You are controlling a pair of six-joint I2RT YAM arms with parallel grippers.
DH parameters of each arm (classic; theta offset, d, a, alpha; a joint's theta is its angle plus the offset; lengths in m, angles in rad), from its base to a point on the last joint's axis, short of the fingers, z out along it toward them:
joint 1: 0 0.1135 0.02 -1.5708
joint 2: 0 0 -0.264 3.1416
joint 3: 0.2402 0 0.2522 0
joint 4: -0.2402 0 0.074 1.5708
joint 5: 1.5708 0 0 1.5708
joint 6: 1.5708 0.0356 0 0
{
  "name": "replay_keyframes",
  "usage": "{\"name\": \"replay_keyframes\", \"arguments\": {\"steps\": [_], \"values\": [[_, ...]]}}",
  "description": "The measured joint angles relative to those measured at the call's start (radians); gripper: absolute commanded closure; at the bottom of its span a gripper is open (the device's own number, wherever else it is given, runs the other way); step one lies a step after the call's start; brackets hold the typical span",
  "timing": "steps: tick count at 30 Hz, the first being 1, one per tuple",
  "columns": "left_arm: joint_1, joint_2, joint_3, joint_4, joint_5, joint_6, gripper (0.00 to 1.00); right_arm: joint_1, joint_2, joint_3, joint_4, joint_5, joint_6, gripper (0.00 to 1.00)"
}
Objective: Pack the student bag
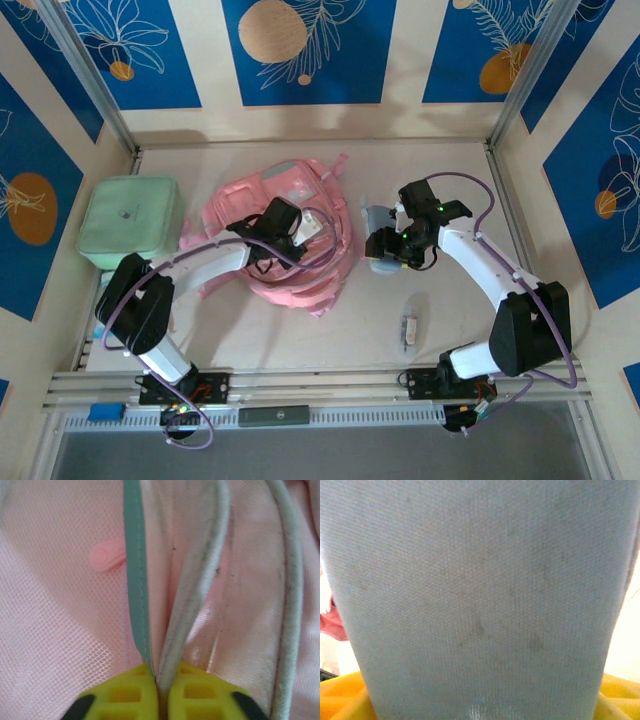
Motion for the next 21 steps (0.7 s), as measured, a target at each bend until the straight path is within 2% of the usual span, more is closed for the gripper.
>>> {"name": "replay_keyframes", "arguments": {"steps": [4,9,13,21], "values": [[0.000,-0.012,0.021,-0.027,-0.011,-0.013,1.00,-0.001,0.000,0.000,-0.021,0.000,-0.003,0.27],[0.004,-0.059,0.088,-0.087,-0.006,-0.119,1.00,0.001,0.000,0.010,-0.066,0.000,-0.003,0.27],[0.002,-0.097,0.145,-0.103,0.005,-0.281,1.00,0.024,0.000,0.035,-0.093,0.001,0.000,0.27],[-0.051,-0.109,0.172,-0.092,0.009,-0.621,1.00,0.145,0.065,0.103,-0.092,0.008,0.040,0.26]]}}
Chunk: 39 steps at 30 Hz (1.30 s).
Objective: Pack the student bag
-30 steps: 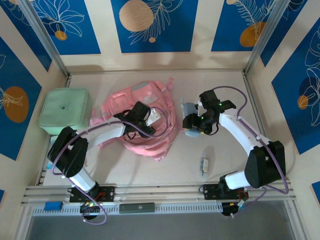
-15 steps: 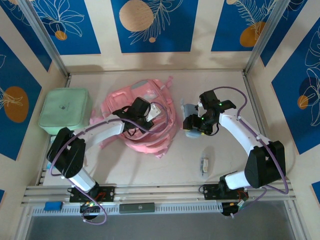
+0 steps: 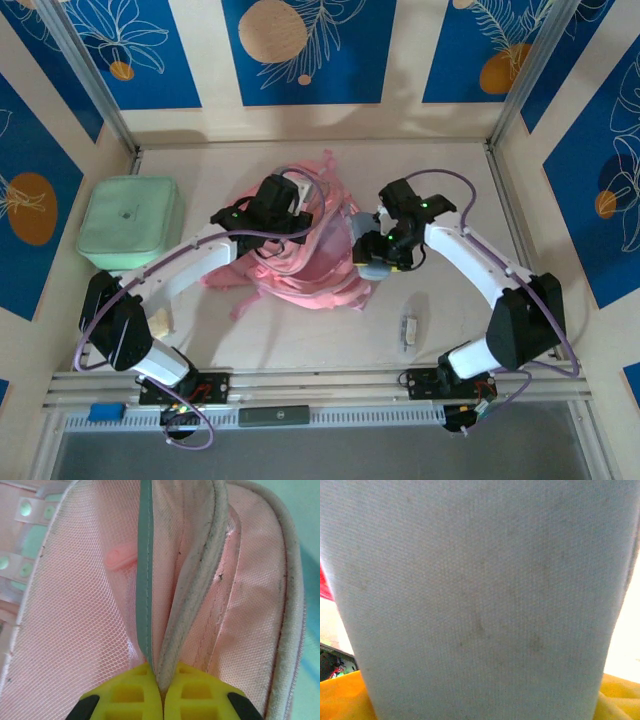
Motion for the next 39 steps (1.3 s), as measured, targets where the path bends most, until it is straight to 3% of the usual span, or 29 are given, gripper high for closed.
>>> {"name": "replay_keyframes", "arguments": {"steps": [8,14,23,29,33,39], "values": [[-0.022,0.000,0.000,0.040,-0.018,-0.153,1.00,0.111,0.145,0.052,0.123,-0.010,0.077,0.13],[-0.022,-0.019,-0.026,0.056,-0.035,-0.174,1.00,0.104,0.148,0.008,0.227,-0.066,0.112,0.09],[-0.021,-0.038,-0.048,0.077,-0.042,-0.175,1.00,-0.091,0.060,-0.159,0.338,-0.277,0.122,0.34],[-0.021,-0.038,-0.049,0.080,-0.042,-0.176,1.00,-0.078,0.120,-0.158,0.401,-0.369,0.095,0.39],[-0.021,-0.038,-0.051,0.085,-0.034,-0.188,1.00,-0.064,0.208,-0.129,0.462,-0.427,0.097,0.52],[-0.021,-0.038,-0.053,0.089,-0.030,-0.194,1.00,-0.021,0.249,-0.105,0.533,-0.454,0.134,0.59]]}}
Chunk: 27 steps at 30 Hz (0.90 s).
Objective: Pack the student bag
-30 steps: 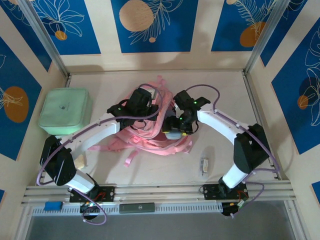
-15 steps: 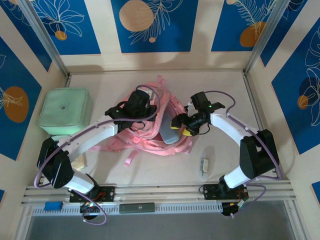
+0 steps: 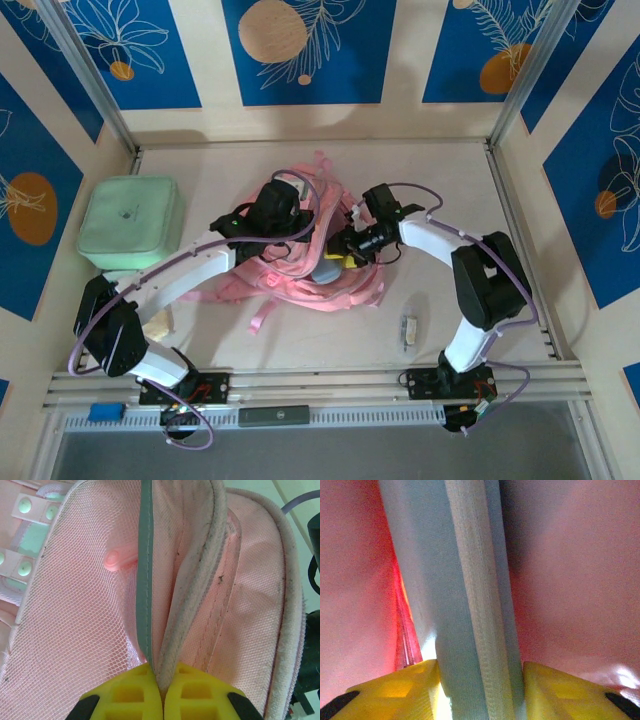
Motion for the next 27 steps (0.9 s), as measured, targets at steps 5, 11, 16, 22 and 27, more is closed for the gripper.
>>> {"name": "replay_keyframes", "arguments": {"steps": [5,11,16,22,27], "values": [[0.000,-0.008,-0.002,0.000,0.000,-0.003,1.00,-0.009,-0.023,-0.021,0.060,-0.003,0.061,0.66],[0.000,-0.017,-0.005,0.002,0.000,-0.026,1.00,-0.026,-0.120,-0.061,0.111,0.074,0.179,0.67],[0.000,-0.029,-0.013,0.004,-0.001,-0.038,1.00,0.002,-0.159,-0.110,0.214,0.225,0.318,0.69],[0.000,-0.039,-0.030,0.025,-0.001,-0.062,1.00,0.142,-0.056,-0.079,0.328,0.410,0.431,0.59],[0.000,-0.040,-0.035,0.035,-0.001,-0.068,1.00,0.213,0.000,-0.053,0.378,0.496,0.465,0.41]]}}
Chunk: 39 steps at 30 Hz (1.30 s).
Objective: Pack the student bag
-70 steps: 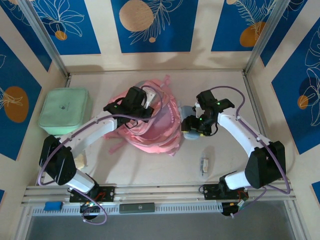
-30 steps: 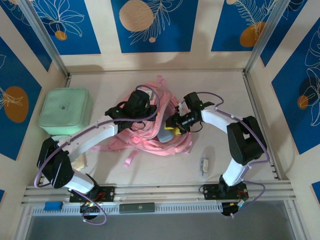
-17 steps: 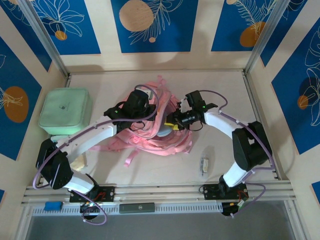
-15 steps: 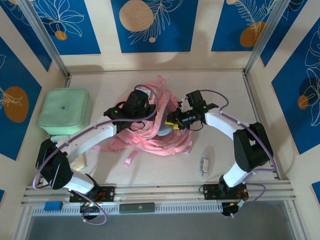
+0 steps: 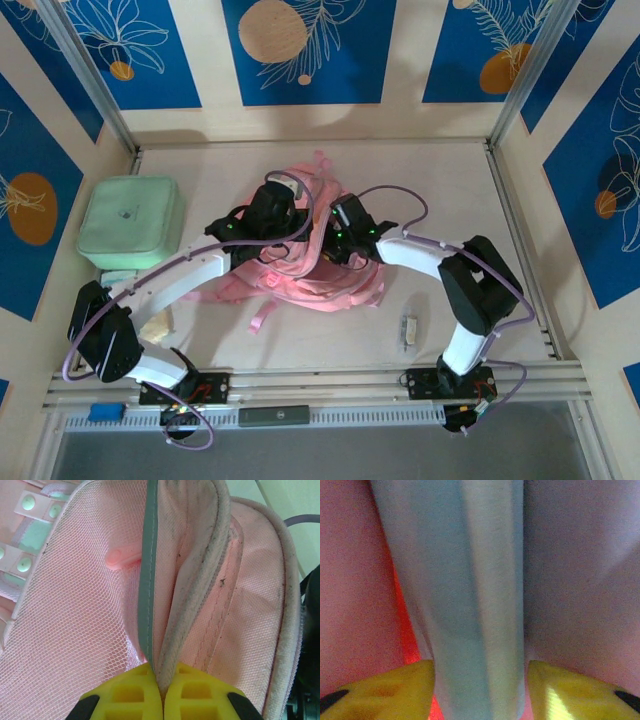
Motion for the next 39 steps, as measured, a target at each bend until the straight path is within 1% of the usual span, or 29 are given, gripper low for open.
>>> {"name": "replay_keyframes", "arguments": {"steps": [2,5,7,9,12,13,18,21,25,29,33,34,37,39], "values": [[0.000,-0.002,0.000,0.002,0.000,0.000,1.00,0.002,-0.020,-0.013,0.010,0.029,0.007,0.41],[0.000,-0.003,0.000,0.002,0.000,0.000,1.00,-0.031,-0.080,-0.062,0.023,0.025,0.021,0.49],[0.000,-0.003,0.000,0.003,0.000,0.000,1.00,-0.060,-0.103,-0.069,0.010,0.014,0.023,0.59],[0.000,-0.003,-0.001,0.004,0.000,0.000,1.00,-0.079,-0.106,-0.069,0.005,0.005,0.026,0.71],[0.000,-0.003,-0.006,0.008,0.000,0.000,1.00,-0.077,-0.095,-0.077,0.010,-0.022,0.027,0.85],[0.000,-0.003,-0.007,0.010,0.000,0.000,1.00,-0.072,-0.082,-0.077,0.018,-0.032,0.028,0.87],[0.000,-0.003,-0.010,0.016,0.001,-0.009,1.00,-0.037,0.022,-0.070,0.096,-0.077,0.025,0.93],[0.000,-0.003,-0.014,0.022,0.004,-0.011,1.00,-0.029,0.058,-0.061,0.129,-0.098,0.020,0.94],[0.000,-0.003,-0.017,0.022,0.010,-0.011,1.00,-0.039,0.011,-0.069,0.122,-0.104,-0.011,0.92],[0.002,-0.001,-0.027,0.031,0.032,-0.017,0.88,-0.087,-0.156,-0.119,0.032,-0.096,-0.079,0.86],[0.002,0.026,-0.049,0.067,0.078,-0.027,0.81,-0.138,-0.333,-0.118,-0.163,-0.035,-0.168,0.82],[0.006,0.036,-0.056,0.079,0.095,-0.031,0.78,-0.148,-0.364,-0.110,-0.217,-0.018,-0.193,0.82],[0.026,0.045,-0.097,0.117,0.162,-0.048,0.61,-0.160,-0.419,-0.059,-0.387,0.036,-0.262,0.79],[0.046,0.034,-0.140,0.154,0.203,-0.055,0.54,-0.159,-0.435,-0.021,-0.476,0.061,-0.301,0.77]]}}
